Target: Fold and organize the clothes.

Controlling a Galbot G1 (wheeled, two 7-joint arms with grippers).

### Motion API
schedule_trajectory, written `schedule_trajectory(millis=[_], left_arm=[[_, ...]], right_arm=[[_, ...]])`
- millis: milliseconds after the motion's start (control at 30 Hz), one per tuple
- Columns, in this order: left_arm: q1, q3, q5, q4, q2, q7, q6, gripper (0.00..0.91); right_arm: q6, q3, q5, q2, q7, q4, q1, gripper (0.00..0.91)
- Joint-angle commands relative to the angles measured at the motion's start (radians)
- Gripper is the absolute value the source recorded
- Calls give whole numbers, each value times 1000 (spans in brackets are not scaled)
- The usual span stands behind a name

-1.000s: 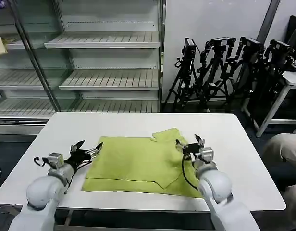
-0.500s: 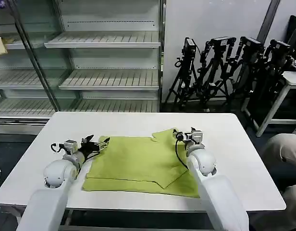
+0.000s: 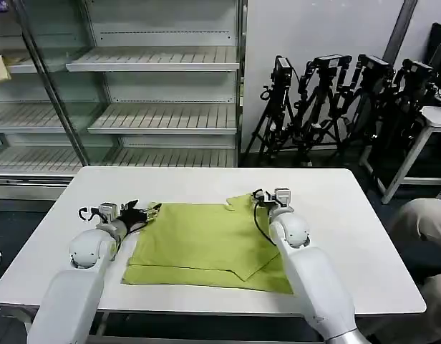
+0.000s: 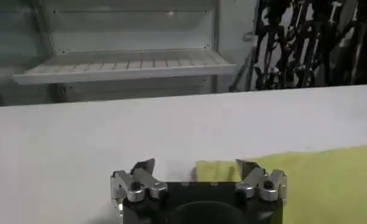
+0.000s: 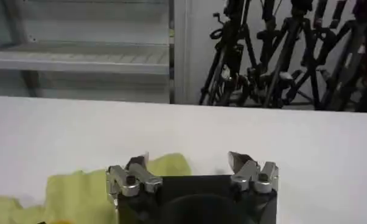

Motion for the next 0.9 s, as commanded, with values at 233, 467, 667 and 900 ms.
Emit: schedule_trajectory(millis=[233,467,667,900], left_arm=[[-19,12,2,35,-6,25,6,20],[-13,11,2,36,-7,32,6,20],[-12,11,2,31,-11,34,1,20],[13,-1,-36,-35,-1,30,-22,20]], right_arm=[[-1,3,24,22,-3,-55,17,0],[-2,5,44,17,-13,-44,10,0],[5,6,35,23,-23,-48,10,0],[39,-14,-6,-11,-39,49,-23,0]])
